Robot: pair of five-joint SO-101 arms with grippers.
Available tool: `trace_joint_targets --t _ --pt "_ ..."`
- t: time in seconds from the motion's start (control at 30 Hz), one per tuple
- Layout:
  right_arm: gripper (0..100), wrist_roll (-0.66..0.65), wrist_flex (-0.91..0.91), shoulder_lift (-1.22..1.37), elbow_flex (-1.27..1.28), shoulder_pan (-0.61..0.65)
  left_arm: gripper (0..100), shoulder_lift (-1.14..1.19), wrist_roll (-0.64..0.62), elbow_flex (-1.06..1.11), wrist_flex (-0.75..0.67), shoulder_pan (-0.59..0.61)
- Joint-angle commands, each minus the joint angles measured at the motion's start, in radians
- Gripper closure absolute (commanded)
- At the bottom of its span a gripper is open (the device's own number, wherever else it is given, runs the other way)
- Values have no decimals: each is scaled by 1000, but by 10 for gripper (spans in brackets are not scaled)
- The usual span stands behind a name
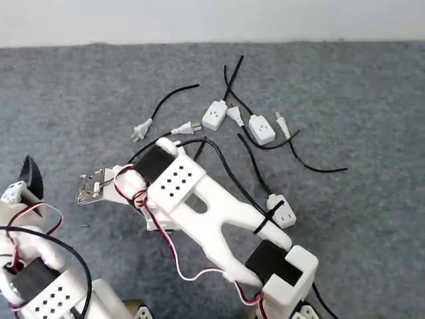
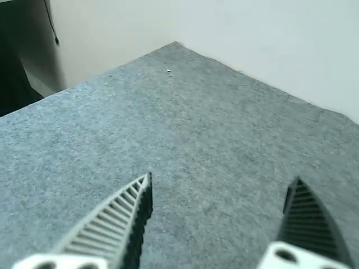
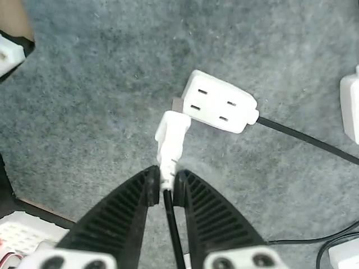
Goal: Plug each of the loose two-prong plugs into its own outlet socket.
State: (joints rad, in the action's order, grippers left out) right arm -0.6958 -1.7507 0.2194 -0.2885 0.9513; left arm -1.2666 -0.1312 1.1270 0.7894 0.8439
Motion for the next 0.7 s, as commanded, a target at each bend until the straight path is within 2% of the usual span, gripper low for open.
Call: trace_joint_targets --t 0.0,0.67 --pt "989 -9 -39 -7 -52 13 633 -11 -11 -58 -23 35" --pt "989 -14 -33 58 -52 -25 633 -11 -11 -50 -23 35"
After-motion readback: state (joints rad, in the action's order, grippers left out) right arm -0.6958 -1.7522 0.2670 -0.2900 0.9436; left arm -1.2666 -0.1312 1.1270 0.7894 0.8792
